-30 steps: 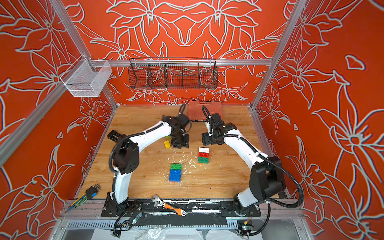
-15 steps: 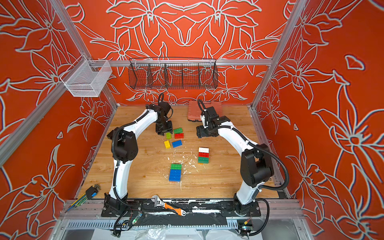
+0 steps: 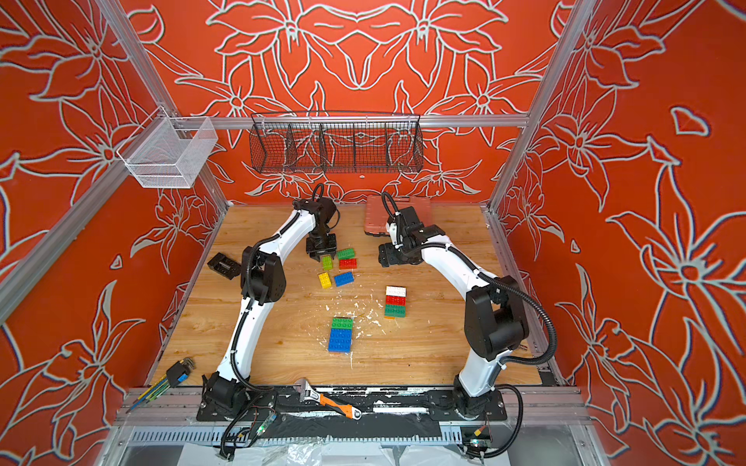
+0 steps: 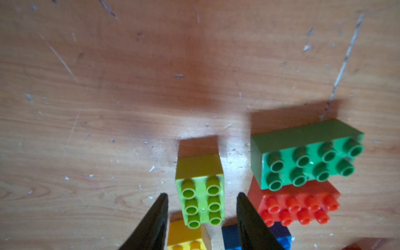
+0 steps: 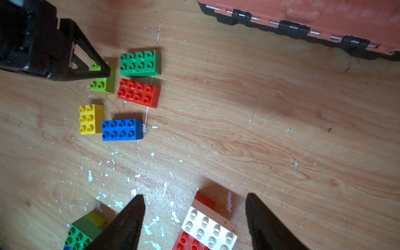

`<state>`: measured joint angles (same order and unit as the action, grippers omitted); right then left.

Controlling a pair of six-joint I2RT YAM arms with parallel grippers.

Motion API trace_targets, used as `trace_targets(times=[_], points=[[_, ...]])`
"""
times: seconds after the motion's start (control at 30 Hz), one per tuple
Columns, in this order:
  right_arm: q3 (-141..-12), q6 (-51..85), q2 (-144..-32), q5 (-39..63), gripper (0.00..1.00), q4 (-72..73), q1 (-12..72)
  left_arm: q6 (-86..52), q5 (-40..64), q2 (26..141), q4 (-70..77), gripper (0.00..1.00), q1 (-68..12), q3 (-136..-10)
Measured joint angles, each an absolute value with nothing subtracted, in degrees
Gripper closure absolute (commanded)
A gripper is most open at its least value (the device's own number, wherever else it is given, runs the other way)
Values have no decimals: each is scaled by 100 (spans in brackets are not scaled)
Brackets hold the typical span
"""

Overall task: Assemble a rectangle with lego
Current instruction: Pick up the lego brick from the center of the board, then place the lego brick at the center of the board.

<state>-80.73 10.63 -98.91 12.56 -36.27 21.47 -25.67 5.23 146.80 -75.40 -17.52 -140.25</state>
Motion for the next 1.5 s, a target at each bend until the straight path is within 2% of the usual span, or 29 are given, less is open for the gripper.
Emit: trace_targets(times=[0.2, 0.6, 1.1, 1.5], points=[[-8073, 1066, -9942, 1389, 27, -3581, 2147, -2526, 607, 14722, -7540, 65, -1752, -13996], [-8058, 1068, -9944, 1538, 27, -3531, 2147, -2209, 650, 14462, -7242, 81, -1758, -13437], [-7983, 1072, -9944, 1546, 28, -3546, 2287, -1774, 683, 13115, -6573, 82, -1769, -11056], [-7970, 1070, -9944, 1503, 28, -3684, 2519, -1422, 880, 12774, -6248, 81, -1789, -10436]])
